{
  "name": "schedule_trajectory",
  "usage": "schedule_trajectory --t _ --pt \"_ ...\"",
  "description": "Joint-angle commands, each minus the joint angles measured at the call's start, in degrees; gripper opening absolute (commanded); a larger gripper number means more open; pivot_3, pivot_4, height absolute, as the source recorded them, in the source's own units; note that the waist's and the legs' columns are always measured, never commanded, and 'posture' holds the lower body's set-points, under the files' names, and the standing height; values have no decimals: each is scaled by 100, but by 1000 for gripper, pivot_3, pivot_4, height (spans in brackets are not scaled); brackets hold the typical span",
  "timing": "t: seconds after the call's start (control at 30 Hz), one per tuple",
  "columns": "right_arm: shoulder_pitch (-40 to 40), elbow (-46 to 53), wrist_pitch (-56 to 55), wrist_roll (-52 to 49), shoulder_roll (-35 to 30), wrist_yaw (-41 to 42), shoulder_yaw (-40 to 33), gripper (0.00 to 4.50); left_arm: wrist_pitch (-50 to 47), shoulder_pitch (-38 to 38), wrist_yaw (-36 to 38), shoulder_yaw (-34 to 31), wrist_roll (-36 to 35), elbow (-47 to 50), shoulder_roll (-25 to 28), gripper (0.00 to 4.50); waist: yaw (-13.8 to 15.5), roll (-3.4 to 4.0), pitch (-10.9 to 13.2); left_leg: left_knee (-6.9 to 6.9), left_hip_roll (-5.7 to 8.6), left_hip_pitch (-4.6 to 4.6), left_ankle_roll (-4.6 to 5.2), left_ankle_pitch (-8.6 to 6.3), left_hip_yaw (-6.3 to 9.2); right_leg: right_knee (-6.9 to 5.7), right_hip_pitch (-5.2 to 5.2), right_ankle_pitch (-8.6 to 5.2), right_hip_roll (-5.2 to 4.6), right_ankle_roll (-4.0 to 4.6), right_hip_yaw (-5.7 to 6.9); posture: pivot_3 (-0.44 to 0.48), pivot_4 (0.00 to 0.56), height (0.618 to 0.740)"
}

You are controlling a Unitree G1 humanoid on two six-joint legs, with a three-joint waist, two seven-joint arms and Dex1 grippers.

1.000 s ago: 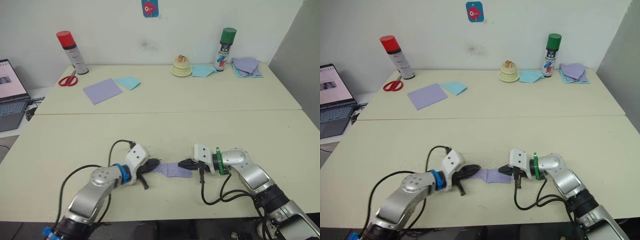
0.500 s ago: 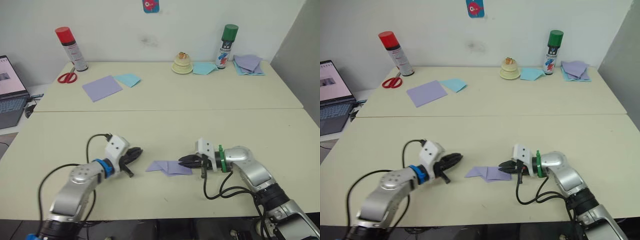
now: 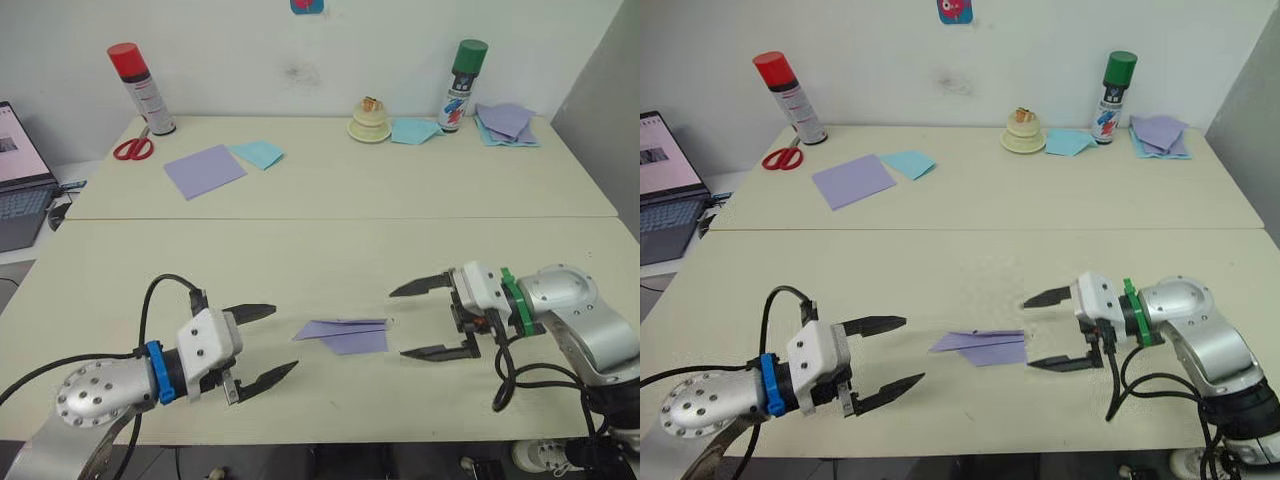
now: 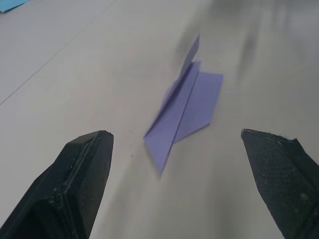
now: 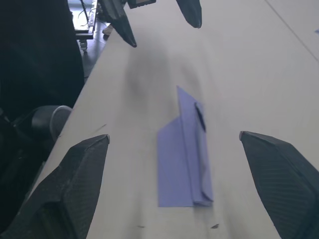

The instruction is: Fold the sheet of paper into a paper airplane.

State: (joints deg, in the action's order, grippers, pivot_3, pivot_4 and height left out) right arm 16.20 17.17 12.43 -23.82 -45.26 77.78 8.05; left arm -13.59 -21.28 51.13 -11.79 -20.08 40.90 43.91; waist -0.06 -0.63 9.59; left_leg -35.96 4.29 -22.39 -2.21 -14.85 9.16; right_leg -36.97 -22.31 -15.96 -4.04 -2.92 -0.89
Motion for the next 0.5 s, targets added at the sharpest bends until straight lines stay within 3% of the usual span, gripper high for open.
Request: schedule_trajectory --t 0.03,0.07,0.33,0.5 --pt "-84 88 -496 285 56 -87 63 3124 376 -167 -21 -182 43 169 -114 4500 2 -1 3 -4 1 0 2 1 -1 -2 1 1 0 0 1 0 150 740" --pt "-114 62 -655 495 132 -185 198 2725 412 -229 -82 -201 41 175 -176 4500 1 -1 3 -6 0 0 2 2 0 -2 2 4 0 -4 3 0 150 740" --pt "-35 -774 -1283 1620 942 -1156 835 2725 364 -374 -438 -123 100 324 -425 4500 -1 -2 3 -7 2 8 2 3 -2 -8 4 7 5 -4 4 0 150 740" --pt "235 -1201 -1119 1869 1363 -1525 989 2725 238 -297 -595 -23 103 441 -457 4500 -6 -2 4 -7 1 11 -2 5 -2 -14 3 8 8 -4 2 0 150 740"
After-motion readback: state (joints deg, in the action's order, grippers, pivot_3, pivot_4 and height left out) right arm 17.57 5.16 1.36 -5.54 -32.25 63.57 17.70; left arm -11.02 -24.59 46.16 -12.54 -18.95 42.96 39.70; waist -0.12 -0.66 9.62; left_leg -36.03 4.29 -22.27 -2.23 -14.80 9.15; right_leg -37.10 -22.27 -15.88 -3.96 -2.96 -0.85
